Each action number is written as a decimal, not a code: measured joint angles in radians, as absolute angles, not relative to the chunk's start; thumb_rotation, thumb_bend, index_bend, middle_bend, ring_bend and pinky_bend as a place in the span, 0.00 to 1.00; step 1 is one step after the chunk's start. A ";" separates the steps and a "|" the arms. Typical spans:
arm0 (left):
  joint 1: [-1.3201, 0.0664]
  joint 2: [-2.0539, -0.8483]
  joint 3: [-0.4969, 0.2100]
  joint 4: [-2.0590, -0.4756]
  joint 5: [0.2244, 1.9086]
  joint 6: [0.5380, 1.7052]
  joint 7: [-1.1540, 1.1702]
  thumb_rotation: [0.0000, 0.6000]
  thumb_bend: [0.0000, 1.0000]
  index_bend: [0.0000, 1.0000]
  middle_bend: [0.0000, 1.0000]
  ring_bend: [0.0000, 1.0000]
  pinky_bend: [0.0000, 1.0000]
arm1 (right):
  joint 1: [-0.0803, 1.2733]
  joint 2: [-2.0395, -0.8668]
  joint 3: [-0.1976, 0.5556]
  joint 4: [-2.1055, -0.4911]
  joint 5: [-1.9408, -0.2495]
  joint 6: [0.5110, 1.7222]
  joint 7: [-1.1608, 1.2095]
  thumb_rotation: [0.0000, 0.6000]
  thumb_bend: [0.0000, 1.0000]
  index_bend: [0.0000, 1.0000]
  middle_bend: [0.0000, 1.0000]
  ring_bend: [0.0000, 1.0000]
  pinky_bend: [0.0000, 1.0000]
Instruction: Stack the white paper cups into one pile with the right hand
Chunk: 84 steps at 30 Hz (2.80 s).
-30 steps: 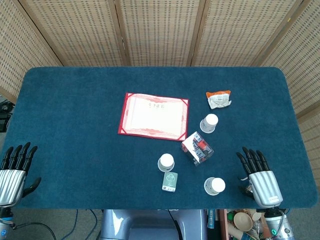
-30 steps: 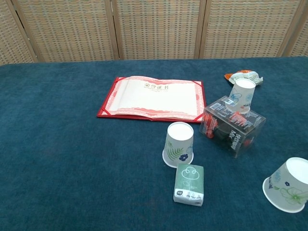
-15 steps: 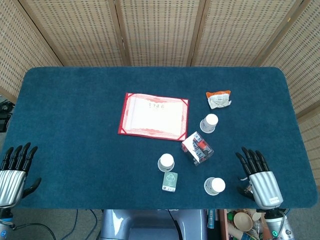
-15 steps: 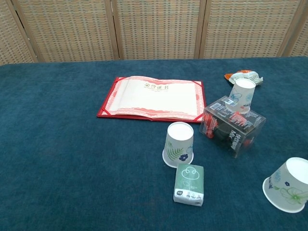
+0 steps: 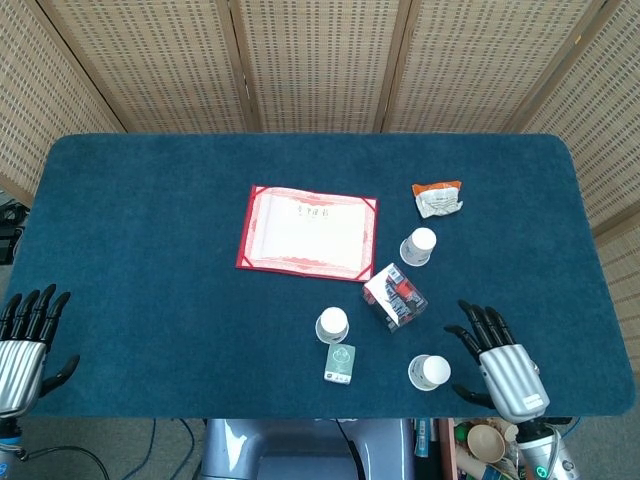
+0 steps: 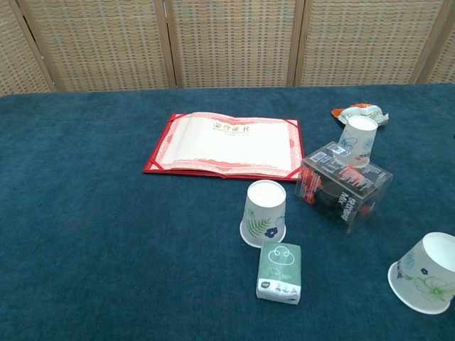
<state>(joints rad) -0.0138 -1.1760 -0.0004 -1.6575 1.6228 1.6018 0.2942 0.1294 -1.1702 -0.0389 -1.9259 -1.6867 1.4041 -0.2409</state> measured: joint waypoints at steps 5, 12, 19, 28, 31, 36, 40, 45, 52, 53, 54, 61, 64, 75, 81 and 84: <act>-0.015 -1.177 0.004 -1.659 1.632 1.600 0.296 1.00 0.27 0.00 0.00 0.00 0.00 | 0.140 -1.166 -0.058 -1.979 -1.675 1.350 -0.283 1.00 0.09 0.31 0.00 0.00 0.00; -0.013 -1.178 0.006 -1.660 1.644 1.607 0.298 1.00 0.27 0.00 0.00 0.00 0.00 | 0.158 -1.208 -0.063 -1.984 -1.633 1.287 -0.321 1.00 0.09 0.32 0.00 0.00 0.00; -0.012 -1.177 0.006 -1.660 1.643 1.608 0.295 1.00 0.27 0.00 0.00 0.00 0.00 | 0.173 -1.256 -0.058 -1.960 -1.594 1.251 -0.346 1.00 0.09 0.34 0.00 0.00 0.00; -0.013 -1.179 0.006 -1.658 1.646 1.606 0.298 1.00 0.27 0.00 0.00 0.00 0.00 | 0.184 -1.284 -0.032 -1.915 -1.548 1.246 -0.339 1.00 0.09 0.35 0.00 0.00 0.00; -0.012 -1.179 0.005 -1.658 1.646 1.606 0.300 1.00 0.27 0.00 0.00 0.00 0.00 | 0.191 -1.287 -0.026 -1.908 -1.529 1.237 -0.339 1.00 0.09 0.35 0.00 0.00 0.00; -0.012 -1.178 0.004 -1.657 1.646 1.608 0.299 1.00 0.27 0.00 0.00 0.00 0.00 | 0.199 -1.292 -0.021 -1.890 -1.479 1.215 -0.344 1.00 0.09 0.35 0.00 0.00 0.00; -0.012 -1.178 0.005 -1.656 1.650 1.609 0.298 1.00 0.27 0.00 0.00 0.00 0.00 | 0.203 -1.298 -0.019 -1.878 -1.456 1.205 -0.347 1.00 0.09 0.35 0.00 0.00 0.00; -0.011 -1.177 0.005 -1.656 1.654 1.612 0.298 1.00 0.27 0.00 0.00 0.00 0.00 | 0.209 -1.304 -0.017 -1.869 -1.441 1.199 -0.347 1.00 0.09 0.36 0.00 0.00 0.00; -0.011 -1.177 0.005 -1.656 1.653 1.611 0.299 1.00 0.27 0.00 0.00 0.00 0.00 | 0.212 -1.306 -0.018 -1.864 -1.431 1.198 -0.345 1.00 0.09 0.37 0.00 0.00 0.00; -0.011 -1.177 0.005 -1.656 1.653 1.611 0.300 1.00 0.27 0.00 0.00 0.00 0.00 | 0.212 -1.307 -0.019 -1.862 -1.430 1.198 -0.344 1.00 0.09 0.37 0.00 0.00 0.00; -0.011 -1.177 0.005 -1.656 1.654 1.611 0.300 1.00 0.27 0.00 0.00 0.00 0.00 | 0.213 -1.308 -0.020 -1.861 -1.430 1.197 -0.344 1.00 0.09 0.37 0.00 0.00 0.00; -0.011 -1.177 0.004 -1.655 1.655 1.613 0.296 1.00 0.27 0.00 0.00 0.00 0.00 | 0.218 -1.321 -0.020 -1.845 -1.420 1.193 -0.343 1.00 0.09 0.39 0.00 0.00 0.00; -0.011 -1.177 0.004 -1.654 1.655 1.612 0.296 1.00 0.27 0.00 0.00 0.00 0.00 | 0.220 -1.325 -0.018 -1.837 -1.414 1.191 -0.342 1.00 0.09 0.39 0.00 0.00 0.00; -0.009 -1.176 0.005 -1.653 1.659 1.615 0.297 1.00 0.27 0.00 0.00 0.00 0.00 | 0.235 -1.348 -0.007 -1.804 -1.387 1.185 -0.345 1.00 0.09 0.48 0.02 0.00 0.00; -0.017 -1.189 -0.005 -1.643 1.660 1.623 0.273 1.00 0.27 0.00 0.00 0.00 0.00 | 0.238 -1.347 -0.010 -1.807 -1.386 1.189 -0.348 1.00 0.09 0.52 0.04 0.00 0.00; -0.024 -1.204 -0.013 -1.628 1.659 1.617 0.260 1.00 0.27 0.00 0.00 0.00 0.00 | 0.238 -1.344 -0.011 -1.812 -1.388 1.193 -0.354 1.00 0.09 0.53 0.05 0.00 0.00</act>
